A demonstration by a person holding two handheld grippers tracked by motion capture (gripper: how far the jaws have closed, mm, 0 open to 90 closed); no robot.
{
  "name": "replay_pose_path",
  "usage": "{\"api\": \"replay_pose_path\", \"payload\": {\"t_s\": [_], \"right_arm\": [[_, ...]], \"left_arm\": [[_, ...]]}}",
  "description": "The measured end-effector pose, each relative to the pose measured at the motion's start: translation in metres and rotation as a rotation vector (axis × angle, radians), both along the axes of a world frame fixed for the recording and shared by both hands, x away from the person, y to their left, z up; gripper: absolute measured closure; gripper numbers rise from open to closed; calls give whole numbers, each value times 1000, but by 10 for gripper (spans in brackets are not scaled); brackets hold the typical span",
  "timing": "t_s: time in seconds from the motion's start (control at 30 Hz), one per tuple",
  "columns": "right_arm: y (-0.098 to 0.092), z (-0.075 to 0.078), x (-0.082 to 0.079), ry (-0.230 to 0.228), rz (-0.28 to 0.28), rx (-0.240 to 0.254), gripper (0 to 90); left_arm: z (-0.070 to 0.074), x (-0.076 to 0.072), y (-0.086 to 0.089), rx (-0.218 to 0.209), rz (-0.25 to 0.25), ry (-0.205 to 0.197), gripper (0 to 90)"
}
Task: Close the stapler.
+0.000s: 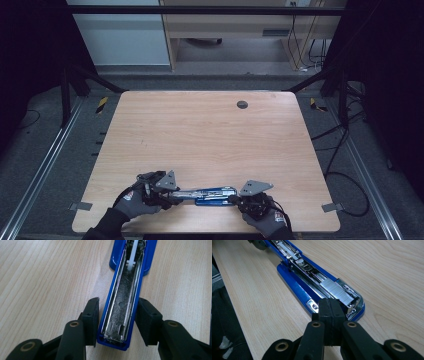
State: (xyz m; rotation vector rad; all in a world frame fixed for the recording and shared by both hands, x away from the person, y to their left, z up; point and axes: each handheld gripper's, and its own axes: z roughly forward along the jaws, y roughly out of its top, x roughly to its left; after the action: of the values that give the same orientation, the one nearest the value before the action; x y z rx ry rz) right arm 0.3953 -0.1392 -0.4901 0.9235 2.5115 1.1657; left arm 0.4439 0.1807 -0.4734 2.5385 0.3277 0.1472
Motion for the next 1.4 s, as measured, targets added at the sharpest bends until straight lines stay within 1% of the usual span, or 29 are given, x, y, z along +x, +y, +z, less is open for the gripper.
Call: {"api": "replay_pose_path", "payload": {"t_s": [0.03, 0.1, 0.23, 0.63, 0.67, 0.9, 1.07, 1.1, 1.13, 1.2, 1.23, 1.27, 1.4], "right_arm": [[0, -1, 0, -2, 3, 8, 900], [0, 0, 0, 0, 1, 0, 900], [0, -1, 0, 3, 4, 10, 900], [0, -1, 0, 1, 5, 8, 900], [0, -1, 0, 2, 6, 9, 900], [0, -1, 0, 0, 8, 8, 900], [0, -1, 1, 0, 9, 7, 900], [0, -1, 1, 1, 8, 7, 900], [0, -1, 1, 1, 8, 7, 900], [0, -1, 0, 0, 8, 7, 900], [0, -1, 1, 1, 9, 8, 900], [0, -1, 0, 0, 9, 7, 900], [0, -1, 1, 1, 7, 8, 900]], "left_arm": [[0, 0, 0, -1, 0, -1, 557], [0, 0, 0, 1, 1, -1, 559], [1, 0, -1, 6, -1, 2, 560], [5, 0, -2, 12, -5, 1, 569], [6, 0, -2, 23, -15, 2, 570], [9, 0, -3, 27, -22, -3, 577], [11, 0, -4, 41, -31, -2, 581], [11, -1, -4, 37, -27, -4, 582], [12, 0, -4, 48, -34, -7, 583], [13, -1, -5, 49, -35, -8, 584], [14, 0, -5, 58, -41, -10, 585], [14, 0, -5, 53, -37, -7, 586], [15, 0, -6, 56, -42, -5, 588]]}}
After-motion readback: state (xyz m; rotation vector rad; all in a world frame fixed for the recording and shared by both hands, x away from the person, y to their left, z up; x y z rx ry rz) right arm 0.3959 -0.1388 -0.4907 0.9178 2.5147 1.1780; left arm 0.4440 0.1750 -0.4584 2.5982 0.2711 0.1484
